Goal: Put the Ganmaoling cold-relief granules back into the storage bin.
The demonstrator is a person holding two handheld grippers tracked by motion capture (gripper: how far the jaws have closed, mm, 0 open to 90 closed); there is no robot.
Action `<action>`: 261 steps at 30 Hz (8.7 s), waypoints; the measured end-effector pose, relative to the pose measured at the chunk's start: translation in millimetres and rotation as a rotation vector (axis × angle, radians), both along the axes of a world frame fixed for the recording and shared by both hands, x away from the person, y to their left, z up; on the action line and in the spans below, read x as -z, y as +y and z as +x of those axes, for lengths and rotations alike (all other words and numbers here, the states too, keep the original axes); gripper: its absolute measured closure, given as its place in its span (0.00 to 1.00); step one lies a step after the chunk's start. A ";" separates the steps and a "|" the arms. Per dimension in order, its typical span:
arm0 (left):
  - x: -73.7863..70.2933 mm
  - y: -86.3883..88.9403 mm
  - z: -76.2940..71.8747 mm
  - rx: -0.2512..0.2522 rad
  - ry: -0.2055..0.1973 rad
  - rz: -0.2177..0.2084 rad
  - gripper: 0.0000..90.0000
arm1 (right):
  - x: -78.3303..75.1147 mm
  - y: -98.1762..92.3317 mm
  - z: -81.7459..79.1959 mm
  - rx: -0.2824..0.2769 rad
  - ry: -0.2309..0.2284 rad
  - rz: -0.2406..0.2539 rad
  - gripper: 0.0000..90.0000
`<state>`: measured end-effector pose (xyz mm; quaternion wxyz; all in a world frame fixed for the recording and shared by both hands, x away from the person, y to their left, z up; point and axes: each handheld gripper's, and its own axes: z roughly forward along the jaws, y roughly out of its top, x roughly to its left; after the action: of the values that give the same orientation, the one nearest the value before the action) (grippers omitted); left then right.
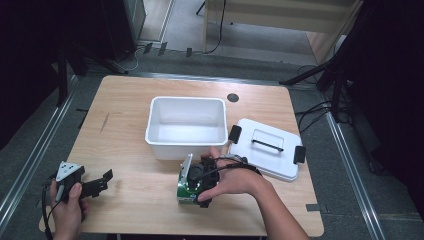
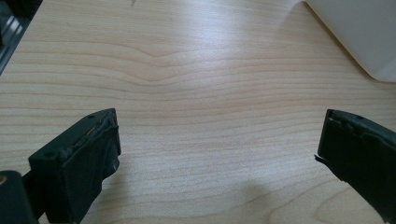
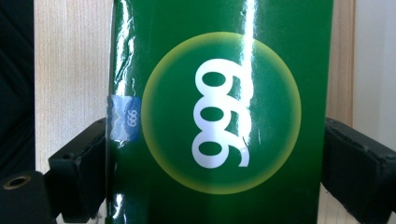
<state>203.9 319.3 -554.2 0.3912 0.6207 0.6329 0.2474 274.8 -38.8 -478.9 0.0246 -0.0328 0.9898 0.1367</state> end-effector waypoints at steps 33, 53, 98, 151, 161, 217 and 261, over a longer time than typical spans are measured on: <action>-0.9 -3.1 -2.7 -0.003 -0.028 0.028 0.00 | -36.1 -19.4 0.1 -0.045 -0.023 0.037 0.18; -0.9 -3.3 -2.4 -0.010 -0.027 0.032 0.00 | -97.9 -38.5 7.3 -0.056 -0.058 0.032 0.18; -1.0 -2.2 -2.6 -0.005 -0.023 0.020 0.00 | -168.2 -41.2 93.0 0.010 -0.175 0.068 0.18; -0.8 -1.4 -3.1 -0.005 -0.029 0.011 0.00 | -82.1 -20.9 155.0 0.037 -0.107 0.047 0.18; -0.8 -1.6 -3.1 -0.008 -0.029 0.012 0.00 | -68.9 -24.9 158.0 0.047 -0.083 0.042 0.17; -0.7 -1.3 -3.5 -0.012 -0.029 0.009 0.00 | -63.6 -20.8 166.3 0.112 -0.032 -0.018 0.17; -0.8 -3.8 -3.3 -0.008 -0.030 0.033 0.00 | -116.2 -133.6 129.6 0.315 -0.089 0.017 0.00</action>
<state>200.6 315.5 -553.4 0.3893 0.6207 0.6254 0.2685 404.4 -172.4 -362.7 0.0898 0.1169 0.9794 0.1378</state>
